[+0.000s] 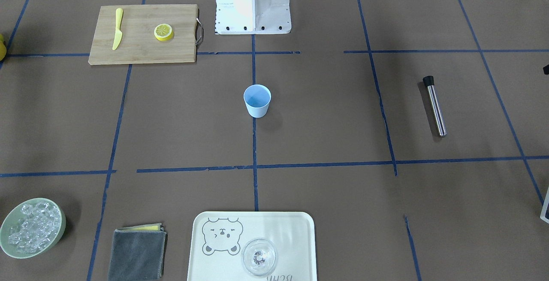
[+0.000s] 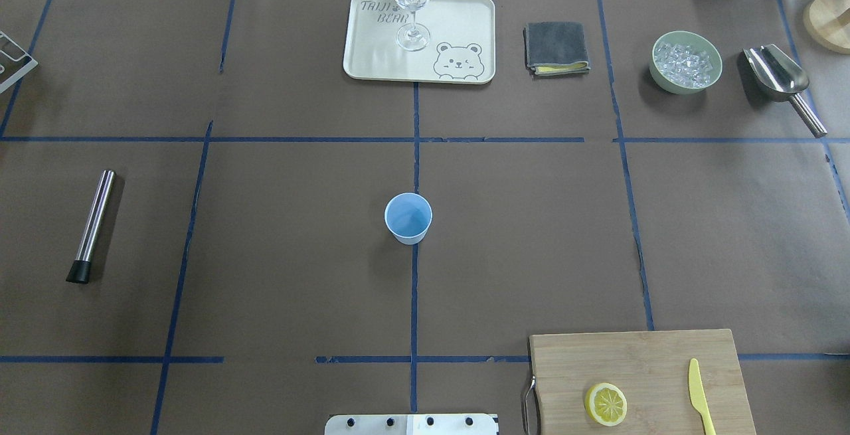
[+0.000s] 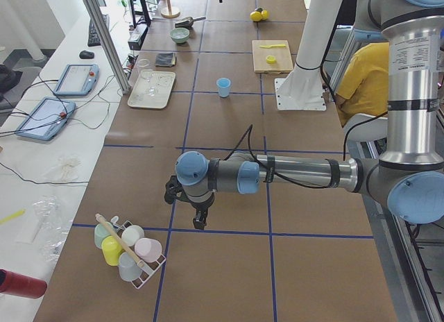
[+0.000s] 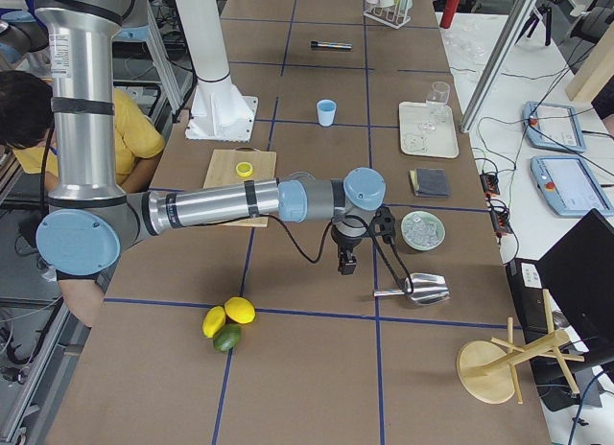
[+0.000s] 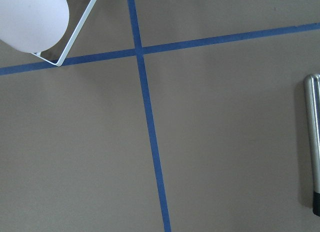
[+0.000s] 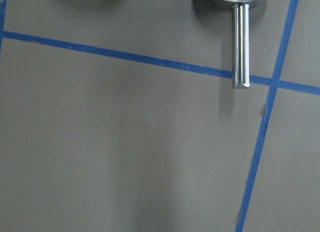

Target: Squeeze lemon into cup

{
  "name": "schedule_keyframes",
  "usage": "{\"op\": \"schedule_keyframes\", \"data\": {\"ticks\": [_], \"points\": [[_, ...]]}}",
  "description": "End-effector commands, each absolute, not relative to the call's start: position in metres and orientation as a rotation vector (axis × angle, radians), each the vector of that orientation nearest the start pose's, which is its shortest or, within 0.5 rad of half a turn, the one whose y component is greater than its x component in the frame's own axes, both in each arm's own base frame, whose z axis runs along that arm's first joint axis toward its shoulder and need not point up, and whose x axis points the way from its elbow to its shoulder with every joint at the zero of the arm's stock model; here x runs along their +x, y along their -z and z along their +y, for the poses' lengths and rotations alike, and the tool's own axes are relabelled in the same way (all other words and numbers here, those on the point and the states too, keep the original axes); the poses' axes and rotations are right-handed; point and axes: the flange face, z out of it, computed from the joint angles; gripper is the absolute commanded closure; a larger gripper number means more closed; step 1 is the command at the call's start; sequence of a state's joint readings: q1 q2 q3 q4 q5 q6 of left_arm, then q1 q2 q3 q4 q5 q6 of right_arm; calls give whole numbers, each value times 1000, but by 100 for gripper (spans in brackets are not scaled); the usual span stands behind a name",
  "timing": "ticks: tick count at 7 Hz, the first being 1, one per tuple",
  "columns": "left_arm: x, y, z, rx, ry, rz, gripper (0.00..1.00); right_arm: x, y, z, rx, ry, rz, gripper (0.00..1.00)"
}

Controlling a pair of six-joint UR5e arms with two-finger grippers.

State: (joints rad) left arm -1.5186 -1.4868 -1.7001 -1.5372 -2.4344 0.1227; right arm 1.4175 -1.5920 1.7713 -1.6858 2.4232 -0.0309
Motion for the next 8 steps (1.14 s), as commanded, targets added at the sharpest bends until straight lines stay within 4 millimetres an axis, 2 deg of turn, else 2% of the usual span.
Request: {"op": "schedule_keyframes", "data": {"ticks": [1, 2, 5, 8], "points": [[-36, -612, -457, 82, -197, 862, 0, -16, -575, -483, 9, 201, -858, 0], [-35, -606, -462, 77, -194, 858, 0, -16, -575, -483, 9, 201, -858, 0], [-37, -623, -451, 54, -186, 856, 0, -15, -582, -479, -6, 193, -857, 0], [-36, -619, -453, 56, -178, 863, 0, -23, -571, -483, 12, 220, -856, 0]]}}
